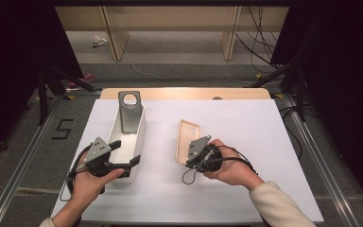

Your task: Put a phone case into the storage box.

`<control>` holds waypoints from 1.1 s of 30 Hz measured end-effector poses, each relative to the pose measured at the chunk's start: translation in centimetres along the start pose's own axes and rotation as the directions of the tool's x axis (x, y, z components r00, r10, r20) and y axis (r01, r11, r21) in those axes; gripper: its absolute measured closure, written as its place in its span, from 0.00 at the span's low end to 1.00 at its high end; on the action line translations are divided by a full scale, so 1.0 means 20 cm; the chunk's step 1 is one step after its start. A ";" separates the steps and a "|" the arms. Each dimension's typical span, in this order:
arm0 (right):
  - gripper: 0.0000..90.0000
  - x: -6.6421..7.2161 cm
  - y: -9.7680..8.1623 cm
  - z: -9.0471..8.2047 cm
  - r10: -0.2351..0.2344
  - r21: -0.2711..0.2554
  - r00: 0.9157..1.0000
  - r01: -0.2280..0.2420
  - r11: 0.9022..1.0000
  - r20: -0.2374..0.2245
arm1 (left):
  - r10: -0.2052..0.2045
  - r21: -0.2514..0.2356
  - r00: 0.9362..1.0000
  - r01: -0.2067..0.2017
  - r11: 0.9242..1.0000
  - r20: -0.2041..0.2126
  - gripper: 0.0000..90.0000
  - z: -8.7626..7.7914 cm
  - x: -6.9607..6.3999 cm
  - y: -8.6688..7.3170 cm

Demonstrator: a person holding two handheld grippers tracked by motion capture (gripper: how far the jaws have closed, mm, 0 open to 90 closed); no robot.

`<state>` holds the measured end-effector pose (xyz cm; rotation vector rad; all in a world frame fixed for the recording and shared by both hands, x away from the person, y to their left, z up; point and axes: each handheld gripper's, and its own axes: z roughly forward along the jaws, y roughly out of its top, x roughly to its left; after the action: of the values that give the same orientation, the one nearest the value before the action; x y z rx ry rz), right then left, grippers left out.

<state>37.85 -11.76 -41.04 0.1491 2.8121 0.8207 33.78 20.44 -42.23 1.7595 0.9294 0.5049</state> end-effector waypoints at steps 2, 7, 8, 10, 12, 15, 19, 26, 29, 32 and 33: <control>0.96 0.02 0.00 -0.01 -0.004 -0.007 1.000 0.004 1.000 -0.001 | -0.001 0.001 1.000 0.001 1.000 0.005 0.11 0.01 -0.01 0.01; 0.96 0.05 0.00 -0.02 -0.013 -0.025 1.000 0.013 1.000 -0.012 | 0.001 0.005 1.000 -0.001 1.000 0.022 0.11 0.04 -0.03 0.05; 0.96 0.06 -0.01 -0.02 -0.018 -0.027 1.000 0.018 0.999 -0.012 | 0.002 0.006 1.000 -0.002 1.000 0.025 0.11 0.04 -0.04 0.06; 0.96 0.07 -0.01 -0.02 -0.018 -0.031 1.000 0.017 0.999 -0.014 | 0.000 0.007 0.999 -0.001 1.000 0.034 0.12 0.06 -0.05 0.08; 0.96 0.08 -0.01 -0.03 -0.019 -0.032 1.000 0.019 0.999 -0.015 | 0.005 0.012 0.999 -0.006 1.000 0.043 0.12 0.09 -0.07 0.11; 0.96 0.10 -0.01 -0.03 -0.020 -0.033 1.000 0.020 0.999 -0.015 | 0.012 0.027 0.998 -0.014 1.000 0.063 0.13 0.14 -0.10 0.15; 0.96 0.11 -0.01 -0.03 -0.024 -0.034 1.000 0.023 0.999 -0.015 | 0.012 0.059 0.997 -0.017 0.998 0.078 0.15 0.24 -0.13 0.20; 0.96 0.12 -0.01 -0.04 -0.034 -0.037 0.999 0.033 0.999 -0.015 | -0.007 0.158 0.996 -0.006 0.987 0.084 0.18 0.44 -0.14 0.29; 0.96 0.13 0.00 -0.04 -0.034 -0.039 0.999 0.034 0.999 -0.013 | 0.000 0.196 0.996 -0.017 0.981 0.086 0.20 0.50 -0.15 0.33; 0.96 0.13 0.00 -0.03 -0.042 -0.038 0.999 0.041 0.998 -0.017 | -0.014 0.227 0.996 -0.006 0.974 0.088 0.21 0.56 -0.15 0.36; 0.96 0.13 0.00 -0.03 -0.045 -0.042 0.999 0.044 0.998 -0.008 | -0.017 0.235 0.996 -0.003 0.972 0.082 0.23 0.58 -0.15 0.37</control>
<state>35.19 -11.64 -40.87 0.0763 2.7937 0.8710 42.72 9.87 -39.53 1.9743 0.9668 0.3232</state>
